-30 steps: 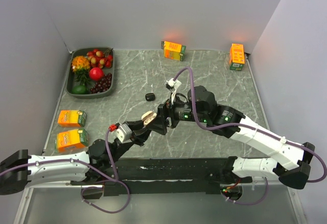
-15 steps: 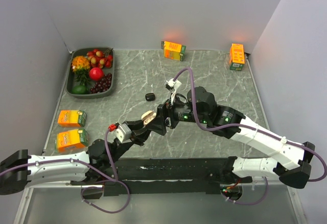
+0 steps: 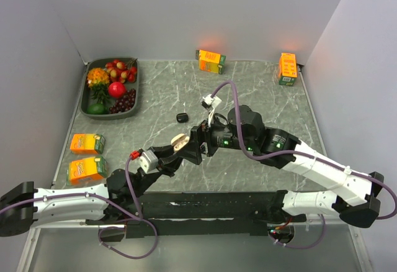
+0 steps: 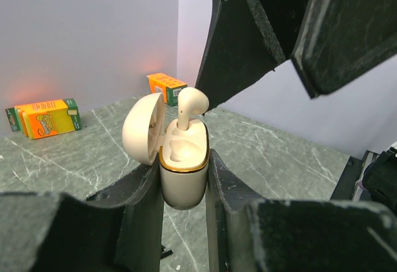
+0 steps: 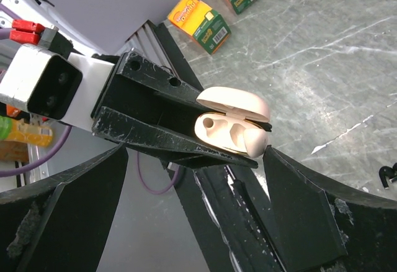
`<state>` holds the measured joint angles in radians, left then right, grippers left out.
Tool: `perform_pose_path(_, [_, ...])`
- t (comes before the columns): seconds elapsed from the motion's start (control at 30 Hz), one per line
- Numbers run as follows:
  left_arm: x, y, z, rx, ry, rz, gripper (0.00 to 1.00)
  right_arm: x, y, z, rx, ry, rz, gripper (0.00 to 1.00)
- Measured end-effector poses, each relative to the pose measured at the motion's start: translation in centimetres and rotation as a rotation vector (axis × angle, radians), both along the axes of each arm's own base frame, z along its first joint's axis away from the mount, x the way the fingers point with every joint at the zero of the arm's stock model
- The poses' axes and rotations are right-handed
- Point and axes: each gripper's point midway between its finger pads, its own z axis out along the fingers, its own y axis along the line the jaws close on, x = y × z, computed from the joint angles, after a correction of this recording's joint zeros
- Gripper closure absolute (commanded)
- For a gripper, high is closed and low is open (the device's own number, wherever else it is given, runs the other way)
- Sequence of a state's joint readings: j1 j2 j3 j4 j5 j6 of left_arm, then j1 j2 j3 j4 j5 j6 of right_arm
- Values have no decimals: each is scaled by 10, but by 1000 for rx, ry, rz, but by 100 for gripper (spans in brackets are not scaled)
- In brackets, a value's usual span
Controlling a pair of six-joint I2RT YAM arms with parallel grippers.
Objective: Insert the wireless bluetooth earbuds into the charging case
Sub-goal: Place the earbud in the charging case.
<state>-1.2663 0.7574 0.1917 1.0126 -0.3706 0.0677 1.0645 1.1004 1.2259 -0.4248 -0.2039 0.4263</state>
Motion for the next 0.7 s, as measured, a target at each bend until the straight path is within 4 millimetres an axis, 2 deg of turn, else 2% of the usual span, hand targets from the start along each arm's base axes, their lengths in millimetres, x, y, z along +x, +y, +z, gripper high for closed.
perform_pose_path(0.3, [-1,-1,1,0,-4,-8,99,7,-5,13,6,-22,-44,2])
perform_pose_path(0.37, [-2,-1,1,-1,-5,-10,99,10,-7,13,0,-29,-65,7])
perform_pose_path(0.47, [-2,-1,2,-4,-7,-13,99,22,-19,12,-19,-38,-139,13])
perform_pose_path(0.57, [-3,1,5,-13,-11,-17,99,43,-41,13,-37,-59,-260,16])
perform_pose_path(0.63, [-4,1,6,-18,-13,-18,99,59,-58,15,-45,-73,-348,17])
perform_pose_path(0.7, [-4,2,7,-20,-14,-18,99,67,-66,14,-55,-79,-387,17])
